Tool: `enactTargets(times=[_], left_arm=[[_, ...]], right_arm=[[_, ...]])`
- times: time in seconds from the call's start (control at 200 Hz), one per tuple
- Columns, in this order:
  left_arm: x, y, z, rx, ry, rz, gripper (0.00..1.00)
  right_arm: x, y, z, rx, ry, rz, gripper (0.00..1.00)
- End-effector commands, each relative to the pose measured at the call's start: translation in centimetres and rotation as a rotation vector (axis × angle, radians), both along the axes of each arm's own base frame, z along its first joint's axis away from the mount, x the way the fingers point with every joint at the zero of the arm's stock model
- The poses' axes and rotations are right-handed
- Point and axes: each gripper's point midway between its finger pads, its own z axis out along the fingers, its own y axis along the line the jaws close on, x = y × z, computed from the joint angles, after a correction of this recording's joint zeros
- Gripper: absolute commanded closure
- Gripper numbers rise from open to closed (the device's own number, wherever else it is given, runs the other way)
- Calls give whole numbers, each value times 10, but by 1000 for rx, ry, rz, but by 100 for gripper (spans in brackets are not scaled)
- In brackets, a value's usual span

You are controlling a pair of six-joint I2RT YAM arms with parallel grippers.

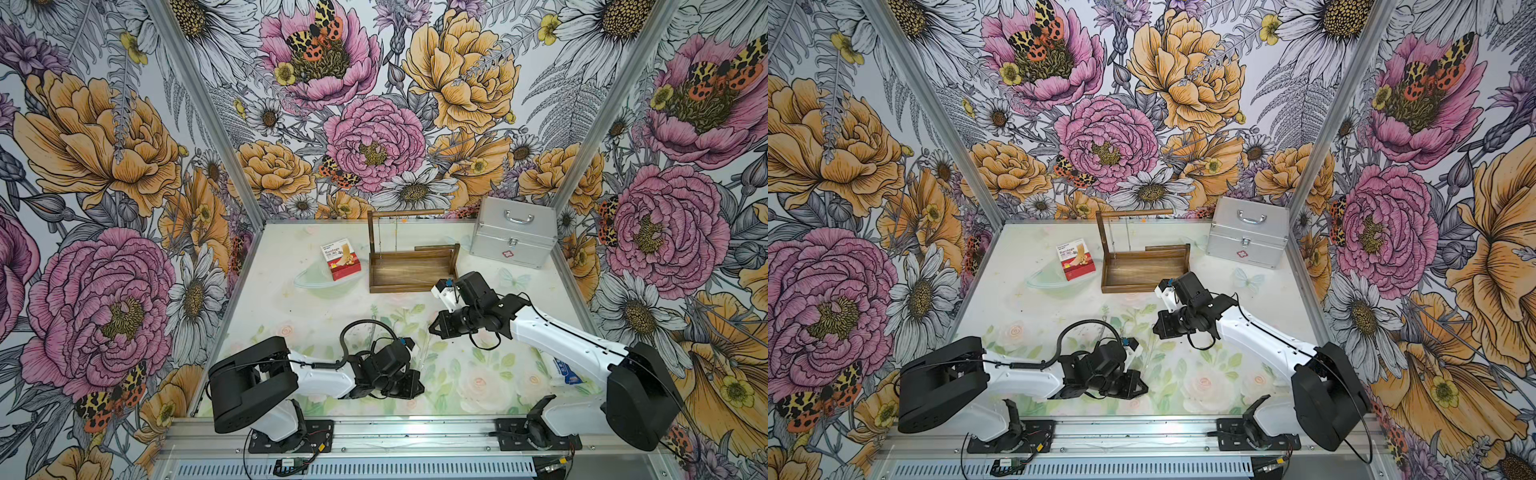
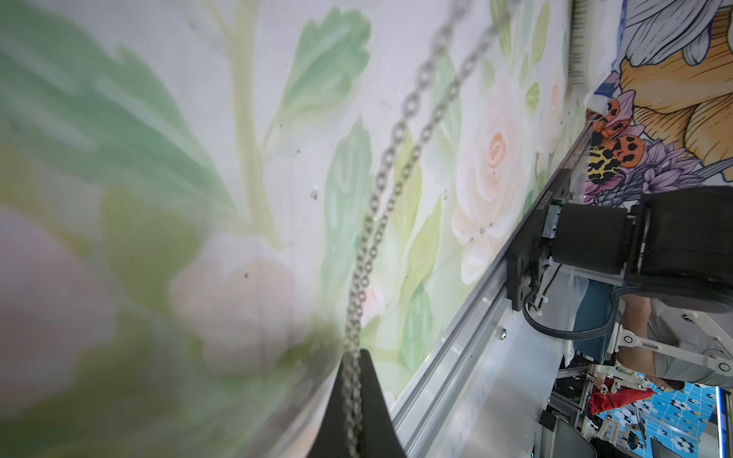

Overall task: Take the necklace off the jewelry display stand
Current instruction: Place the necklace at the center of the board.

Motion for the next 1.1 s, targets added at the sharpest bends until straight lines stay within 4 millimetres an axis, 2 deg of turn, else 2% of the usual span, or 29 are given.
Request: enactTargets(times=[0.0, 0.47, 0.751, 1.096], left_arm=[[2, 9, -8, 40, 0, 47, 100], [0, 26, -33, 155, 79, 84, 100], [4, 37, -26, 217, 33, 78, 100], [7, 47, -22, 270, -1, 71, 90]], right_arm=[[6, 1, -6, -29, -20, -6, 100], [16, 18, -28, -58, 12, 24, 100], [20, 22, -34, -76, 12, 28, 100], [22, 26, -38, -89, 11, 37, 100]])
